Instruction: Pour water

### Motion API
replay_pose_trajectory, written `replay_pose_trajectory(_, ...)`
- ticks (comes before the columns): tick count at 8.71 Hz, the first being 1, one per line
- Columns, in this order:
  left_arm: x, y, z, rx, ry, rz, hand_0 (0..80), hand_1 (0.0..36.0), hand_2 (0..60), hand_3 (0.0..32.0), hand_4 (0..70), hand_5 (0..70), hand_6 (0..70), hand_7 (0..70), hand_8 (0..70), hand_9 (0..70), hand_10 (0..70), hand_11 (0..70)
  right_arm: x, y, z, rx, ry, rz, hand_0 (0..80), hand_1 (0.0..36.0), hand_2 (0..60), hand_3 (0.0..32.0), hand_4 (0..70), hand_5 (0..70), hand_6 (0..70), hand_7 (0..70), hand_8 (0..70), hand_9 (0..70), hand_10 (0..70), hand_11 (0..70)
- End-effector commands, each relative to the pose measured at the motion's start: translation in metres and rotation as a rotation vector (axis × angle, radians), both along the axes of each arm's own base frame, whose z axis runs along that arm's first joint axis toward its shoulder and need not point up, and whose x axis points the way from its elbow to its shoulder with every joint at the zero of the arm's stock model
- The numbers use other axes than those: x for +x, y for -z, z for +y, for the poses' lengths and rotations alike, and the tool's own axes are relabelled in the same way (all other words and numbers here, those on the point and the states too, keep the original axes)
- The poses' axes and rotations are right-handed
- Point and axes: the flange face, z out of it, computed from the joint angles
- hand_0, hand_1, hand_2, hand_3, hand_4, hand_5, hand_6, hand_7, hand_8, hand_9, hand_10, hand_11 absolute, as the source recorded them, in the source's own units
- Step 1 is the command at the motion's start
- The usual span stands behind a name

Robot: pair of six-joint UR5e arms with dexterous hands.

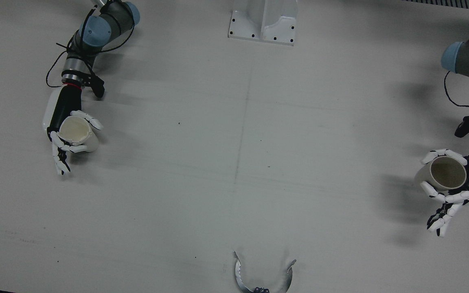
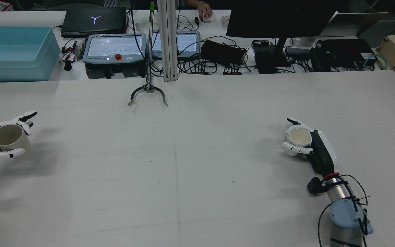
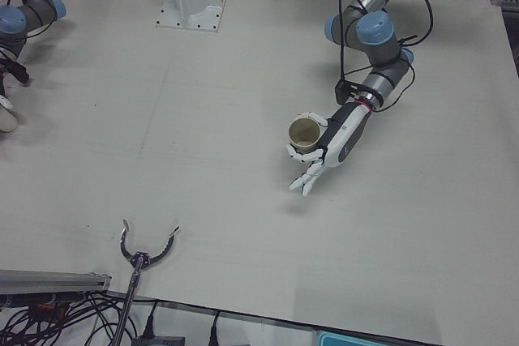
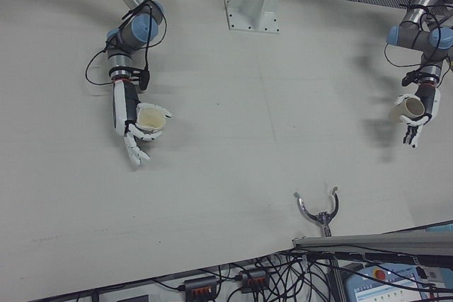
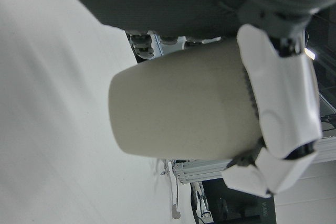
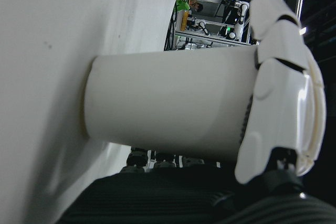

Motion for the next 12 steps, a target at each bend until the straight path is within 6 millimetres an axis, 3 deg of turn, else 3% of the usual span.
replay_pose_trajectory(1,-0.008,-0.003,0.0,0.004,0.01,0.006,47.9,36.0,60.0,0.0,70.0,70.0,5.4,10.9,0.1,0.7,4.9,8.9,0.003,0.007,-0.002,0.005,-0.007,-0.02,59.5,22.1,19.6,0.0,59.0,66.0,17.0,22.8,9.4,12.2,6.7,11.1)
replay_pose_trajectory(3,-0.008,-0.002,0.002,0.011,0.008,0.012,48.2,36.0,60.0,0.0,70.0,70.0,5.5,10.9,0.1,0.7,5.0,9.0,0.009,0.015,-0.003,0.012,-0.014,-0.04,59.6,23.2,21.8,0.0,55.2,67.9,16.4,23.8,9.0,12.1,6.3,10.6)
replay_pose_trajectory(4,-0.002,0.015,-0.002,0.039,0.003,0.03,48.5,36.0,60.0,0.0,70.0,70.0,5.8,11.6,0.1,0.9,4.9,9.0,0.015,0.026,-0.006,0.023,-0.024,-0.057,59.7,23.2,21.2,0.0,52.3,68.6,16.2,24.2,8.7,11.8,5.7,9.8)
replay_pose_trajectory(5,0.016,0.053,-0.011,0.076,-0.026,0.04,49.8,36.0,60.0,0.0,70.0,70.0,6.4,12.4,0.3,1.0,5.1,9.3,0.023,0.025,-0.002,0.024,-0.024,-0.056,59.8,23.4,21.4,0.0,51.2,67.9,16.2,24.9,8.5,11.7,5.5,9.5)
replay_pose_trajectory(6,0.063,0.119,-0.038,0.147,-0.112,0.046,49.9,36.0,60.0,0.0,70.0,70.0,6.5,12.8,0.3,1.1,5.1,9.3,0.032,0.027,-0.004,0.026,-0.036,-0.061,59.0,23.3,22.0,0.0,48.7,66.7,16.0,25.3,8.3,11.6,5.2,9.1)
replay_pose_trajectory(7,0.106,0.203,-0.063,0.269,-0.18,0.019,49.8,36.0,60.0,0.0,70.0,70.0,6.5,12.9,0.3,1.1,5.1,9.3,0.039,0.033,-0.007,0.034,-0.048,-0.07,59.4,23.6,22.1,0.0,48.4,66.1,15.9,25.2,8.2,11.5,5.0,8.9)
replay_pose_trajectory(8,0.142,0.273,-0.071,0.343,-0.21,0.012,48.7,36.0,60.0,0.0,70.0,70.0,6.6,12.9,0.3,1.1,5.6,9.8,0.047,0.043,-0.013,0.043,-0.067,-0.081,59.5,23.8,22.1,0.0,47.7,65.9,16.4,26.2,8.5,12.0,4.9,8.7)
replay_pose_trajectory(9,0.181,0.318,-0.062,0.37,-0.256,0.037,48.2,36.0,60.0,0.0,70.0,70.0,6.7,12.8,0.3,1.1,6.0,10.3,0.061,0.056,-0.017,0.031,-0.086,-0.067,60.3,24.1,21.8,0.0,49.0,65.5,16.3,26.0,8.4,11.9,5.0,8.8)
replay_pose_trajectory(10,0.225,0.361,-0.037,0.384,-0.323,0.062,48.4,36.0,60.0,0.0,70.0,70.0,6.9,13.2,0.3,1.2,5.9,10.4,0.066,0.071,-0.018,0.032,-0.089,-0.068,59.9,23.9,22.0,0.0,49.9,64.7,15.9,25.1,8.1,11.5,5.0,8.8)
replay_pose_trajectory(12,0.291,0.415,0.015,0.478,-0.397,0.064,48.1,36.0,60.0,0.0,70.0,70.0,6.9,13.2,0.3,1.2,6.0,10.3,0.065,0.078,-0.017,0.038,-0.087,-0.074,60.2,24.1,21.8,0.0,50.2,64.6,15.9,25.2,8.0,11.2,4.8,8.6)
